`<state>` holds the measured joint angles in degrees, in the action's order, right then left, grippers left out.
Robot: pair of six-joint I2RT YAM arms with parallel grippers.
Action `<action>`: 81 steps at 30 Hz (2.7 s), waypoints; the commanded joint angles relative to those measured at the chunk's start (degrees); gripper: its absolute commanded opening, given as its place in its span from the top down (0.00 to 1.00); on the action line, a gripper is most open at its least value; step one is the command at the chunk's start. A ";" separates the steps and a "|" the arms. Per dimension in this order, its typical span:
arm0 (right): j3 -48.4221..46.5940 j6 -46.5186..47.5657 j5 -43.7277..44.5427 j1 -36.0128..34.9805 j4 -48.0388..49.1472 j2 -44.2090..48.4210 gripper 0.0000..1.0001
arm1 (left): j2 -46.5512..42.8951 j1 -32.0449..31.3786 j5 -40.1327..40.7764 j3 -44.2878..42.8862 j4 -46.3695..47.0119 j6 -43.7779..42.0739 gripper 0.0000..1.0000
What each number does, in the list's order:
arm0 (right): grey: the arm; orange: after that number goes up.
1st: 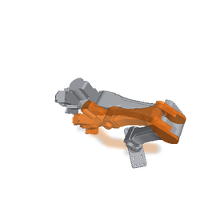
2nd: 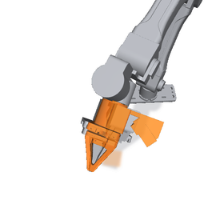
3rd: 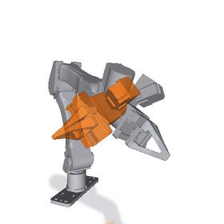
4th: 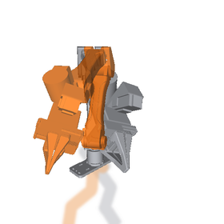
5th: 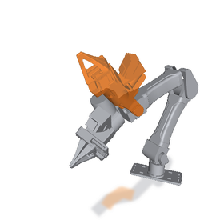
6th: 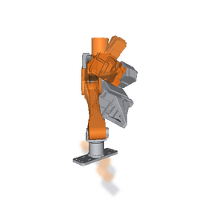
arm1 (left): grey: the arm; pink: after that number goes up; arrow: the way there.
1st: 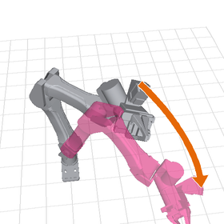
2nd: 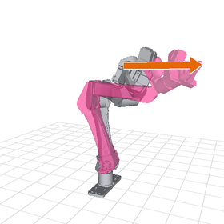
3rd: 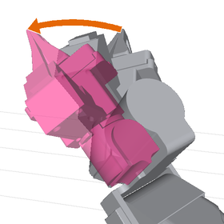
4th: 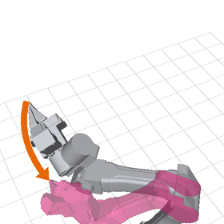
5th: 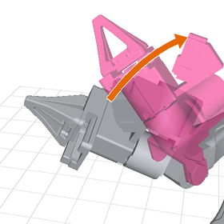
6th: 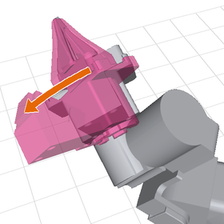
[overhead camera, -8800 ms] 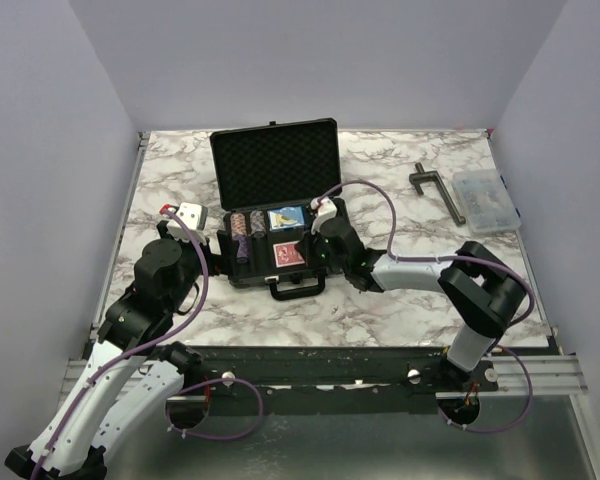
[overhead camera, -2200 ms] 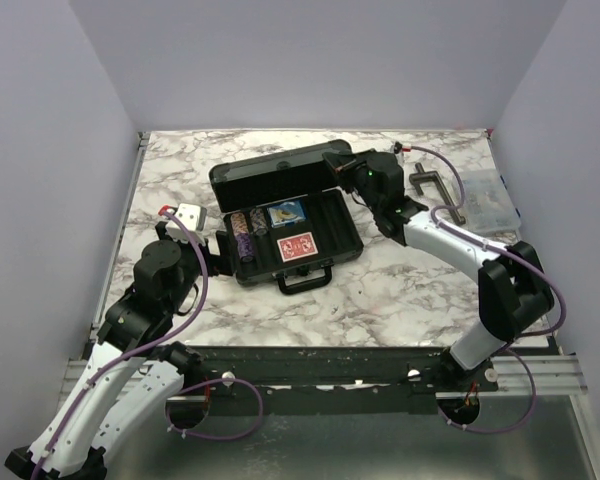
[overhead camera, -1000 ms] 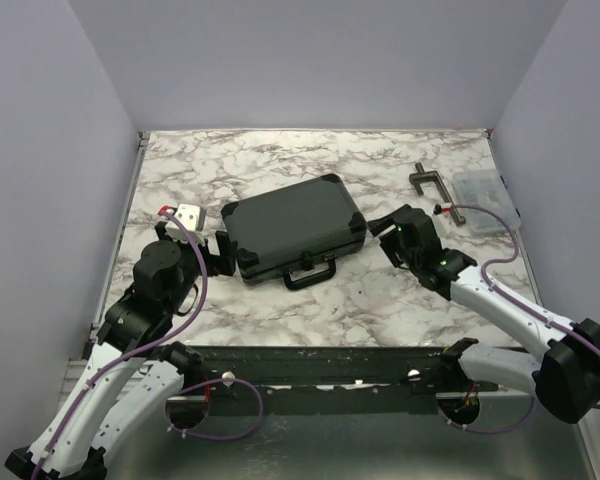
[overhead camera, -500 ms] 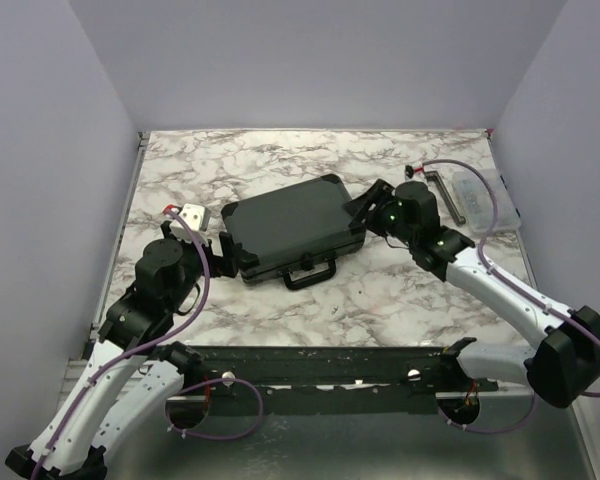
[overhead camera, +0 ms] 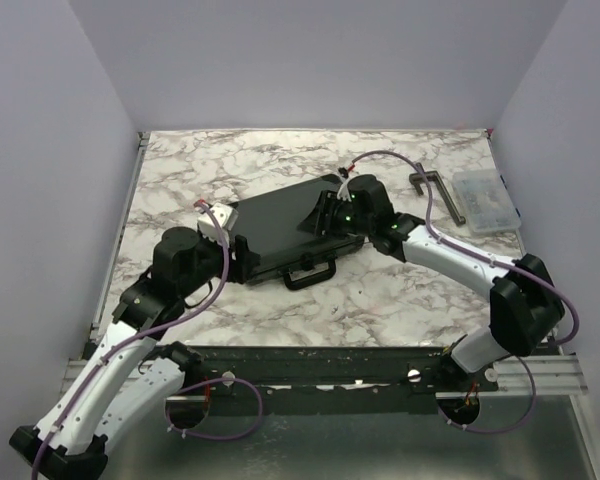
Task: Pack up texas hold em set
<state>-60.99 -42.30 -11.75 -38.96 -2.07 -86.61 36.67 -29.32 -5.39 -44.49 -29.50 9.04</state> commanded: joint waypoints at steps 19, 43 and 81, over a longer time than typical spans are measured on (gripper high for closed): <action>3.53 5.38 2.53 0.04 11.40 -21.41 0.53 | 20.33 0.14 -1.46 -7.04 -1.88 -1.11 0.34; 26.65 0.79 20.65 0.04 0.95 23.19 0.27 | 3.42 -11.68 -1.94 24.96 27.68 34.44 0.25; 39.92 1.62 6.14 0.02 56.09 -9.56 0.32 | 13.12 -17.59 11.89 41.35 57.41 41.01 0.23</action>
<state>-21.52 -41.12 -3.57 -38.89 44.88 -90.87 58.19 -46.04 0.67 -6.22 35.42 48.23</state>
